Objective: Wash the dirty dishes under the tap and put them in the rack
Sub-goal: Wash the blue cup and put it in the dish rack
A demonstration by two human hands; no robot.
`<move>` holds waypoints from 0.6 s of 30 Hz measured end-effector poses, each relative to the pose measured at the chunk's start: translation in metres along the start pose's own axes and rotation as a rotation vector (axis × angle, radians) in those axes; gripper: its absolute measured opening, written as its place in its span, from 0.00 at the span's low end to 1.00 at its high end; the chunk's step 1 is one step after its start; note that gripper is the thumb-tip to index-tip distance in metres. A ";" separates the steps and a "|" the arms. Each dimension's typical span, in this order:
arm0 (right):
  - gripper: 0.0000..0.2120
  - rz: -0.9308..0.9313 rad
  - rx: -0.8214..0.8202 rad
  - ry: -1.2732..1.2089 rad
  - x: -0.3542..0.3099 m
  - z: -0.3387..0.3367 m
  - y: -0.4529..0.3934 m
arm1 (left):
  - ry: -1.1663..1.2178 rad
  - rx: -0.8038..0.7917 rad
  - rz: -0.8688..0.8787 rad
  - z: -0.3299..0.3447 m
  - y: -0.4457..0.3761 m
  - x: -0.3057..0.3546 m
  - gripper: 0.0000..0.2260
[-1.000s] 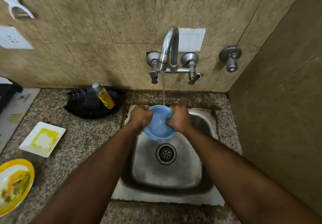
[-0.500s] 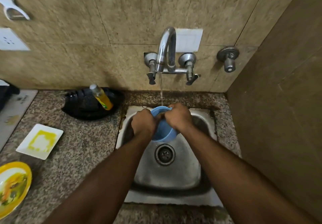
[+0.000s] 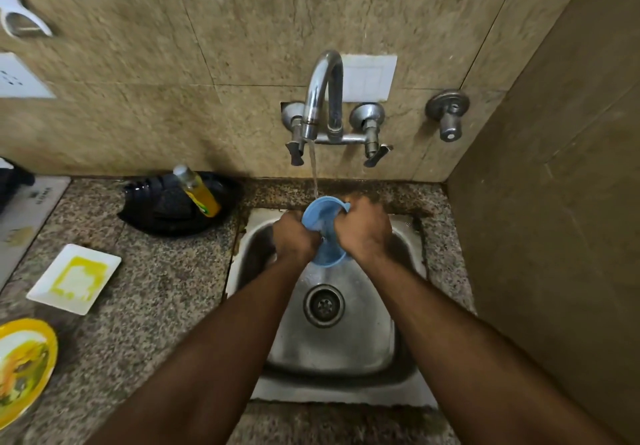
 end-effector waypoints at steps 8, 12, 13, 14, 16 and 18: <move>0.16 0.060 0.081 -0.148 -0.006 0.003 -0.011 | -0.110 0.059 0.004 -0.005 -0.002 0.017 0.21; 0.17 0.123 0.118 -0.195 0.003 0.006 -0.016 | 0.153 -0.111 0.035 0.001 0.009 0.006 0.24; 0.16 0.141 0.124 -0.213 0.006 0.009 -0.017 | 0.249 -0.134 0.035 0.006 0.007 -0.004 0.27; 0.16 0.156 0.127 -0.230 0.009 0.011 -0.017 | 0.284 -0.140 0.062 0.011 0.005 -0.011 0.29; 0.16 0.194 0.117 -0.256 0.014 0.016 -0.016 | 0.157 -0.145 0.142 0.019 0.005 -0.014 0.31; 0.15 0.237 0.103 -0.281 0.021 0.019 -0.016 | -0.201 -0.082 0.245 0.022 0.012 -0.012 0.37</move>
Point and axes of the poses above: each hand's wrist, its own y-axis away from the middle knuckle, its own z-axis out of the palm, x = y × z, the point moved 4 cm from there along -y, towards the middle knuckle, and after that the axes turned 4 degrees about -z, right-handed, at the moved point
